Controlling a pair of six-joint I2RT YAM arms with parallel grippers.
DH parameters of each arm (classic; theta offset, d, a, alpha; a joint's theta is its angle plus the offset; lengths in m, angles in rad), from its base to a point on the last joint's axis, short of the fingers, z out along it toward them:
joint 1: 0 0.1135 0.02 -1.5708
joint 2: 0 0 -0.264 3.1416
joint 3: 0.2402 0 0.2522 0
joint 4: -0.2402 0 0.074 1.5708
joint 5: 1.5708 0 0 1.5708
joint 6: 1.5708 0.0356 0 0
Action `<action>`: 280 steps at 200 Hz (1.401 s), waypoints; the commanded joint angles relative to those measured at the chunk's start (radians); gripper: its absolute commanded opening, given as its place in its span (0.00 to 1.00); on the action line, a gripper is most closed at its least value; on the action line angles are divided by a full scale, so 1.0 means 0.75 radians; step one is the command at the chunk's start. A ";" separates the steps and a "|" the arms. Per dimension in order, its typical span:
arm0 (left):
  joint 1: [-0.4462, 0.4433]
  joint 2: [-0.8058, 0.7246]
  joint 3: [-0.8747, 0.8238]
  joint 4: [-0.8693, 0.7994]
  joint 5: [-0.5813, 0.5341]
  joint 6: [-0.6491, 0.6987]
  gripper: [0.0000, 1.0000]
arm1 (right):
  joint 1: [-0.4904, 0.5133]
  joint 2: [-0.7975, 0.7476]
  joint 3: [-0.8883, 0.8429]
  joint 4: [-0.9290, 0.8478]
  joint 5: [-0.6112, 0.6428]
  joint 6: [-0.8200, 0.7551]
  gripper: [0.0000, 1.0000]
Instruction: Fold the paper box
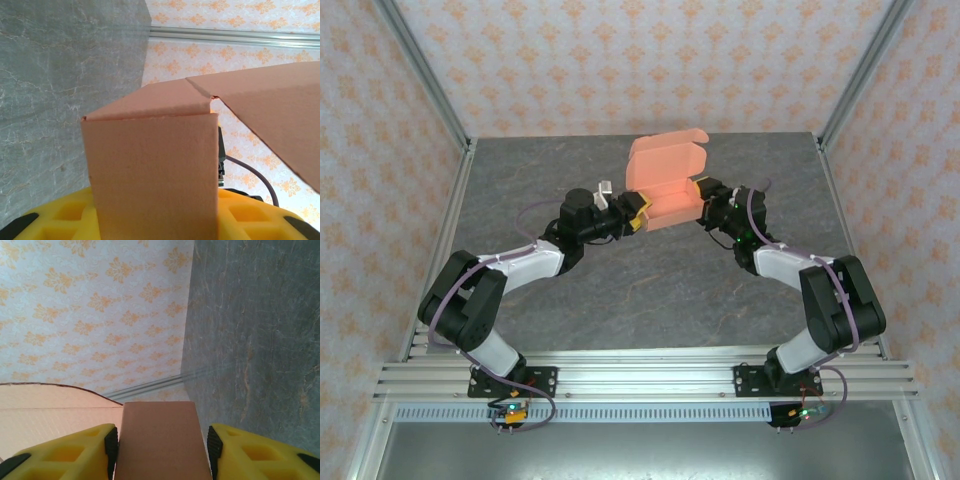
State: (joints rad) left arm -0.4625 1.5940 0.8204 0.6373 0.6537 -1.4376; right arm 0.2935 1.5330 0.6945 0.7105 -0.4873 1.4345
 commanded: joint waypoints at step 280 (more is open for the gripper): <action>-0.010 -0.037 0.013 -0.015 0.024 0.067 0.34 | 0.009 -0.127 -0.075 -0.343 0.092 -0.566 0.40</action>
State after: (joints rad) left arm -0.4732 1.5856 0.8200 0.5728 0.6643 -1.4300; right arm 0.2981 1.4700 0.6632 0.5838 -0.4858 1.1610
